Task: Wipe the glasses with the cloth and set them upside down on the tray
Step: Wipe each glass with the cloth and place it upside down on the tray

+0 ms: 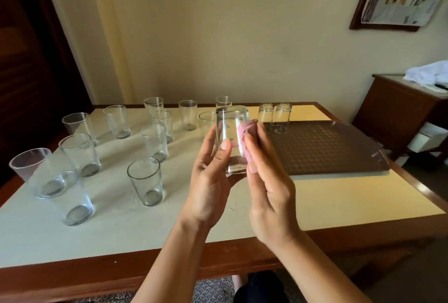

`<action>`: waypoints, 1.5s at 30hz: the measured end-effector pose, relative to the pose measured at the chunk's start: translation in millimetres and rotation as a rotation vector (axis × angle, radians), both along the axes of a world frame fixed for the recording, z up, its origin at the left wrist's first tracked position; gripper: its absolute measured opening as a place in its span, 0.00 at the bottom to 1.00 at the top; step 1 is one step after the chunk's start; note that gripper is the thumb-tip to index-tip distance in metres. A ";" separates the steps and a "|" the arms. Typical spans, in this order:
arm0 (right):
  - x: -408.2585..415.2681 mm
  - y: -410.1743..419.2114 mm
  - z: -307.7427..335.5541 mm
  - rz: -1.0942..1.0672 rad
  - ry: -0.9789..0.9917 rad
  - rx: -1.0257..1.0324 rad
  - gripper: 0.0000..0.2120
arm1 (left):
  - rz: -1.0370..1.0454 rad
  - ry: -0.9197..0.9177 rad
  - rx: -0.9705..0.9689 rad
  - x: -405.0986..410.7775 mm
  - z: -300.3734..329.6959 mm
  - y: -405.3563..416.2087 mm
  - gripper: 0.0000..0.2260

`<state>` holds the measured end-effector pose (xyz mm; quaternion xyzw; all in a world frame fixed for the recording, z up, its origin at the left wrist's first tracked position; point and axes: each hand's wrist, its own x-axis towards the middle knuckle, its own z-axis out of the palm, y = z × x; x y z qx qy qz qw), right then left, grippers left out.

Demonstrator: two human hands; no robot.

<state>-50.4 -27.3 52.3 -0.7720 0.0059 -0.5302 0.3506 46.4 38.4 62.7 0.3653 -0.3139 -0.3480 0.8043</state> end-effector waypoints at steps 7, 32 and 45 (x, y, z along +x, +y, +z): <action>0.4 -2.8 -11.7 -0.033 0.025 0.013 0.20 | -0.087 -0.058 0.070 1.3 -10.3 0.7 0.28; 0.1 -2.1 1.8 -0.040 -0.042 0.014 0.21 | -0.136 -0.165 0.112 8.8 -4.0 10.2 0.28; 2.9 -3.4 7.5 -0.079 -0.003 0.002 0.21 | -0.210 -0.150 0.059 7.2 -1.4 11.2 0.30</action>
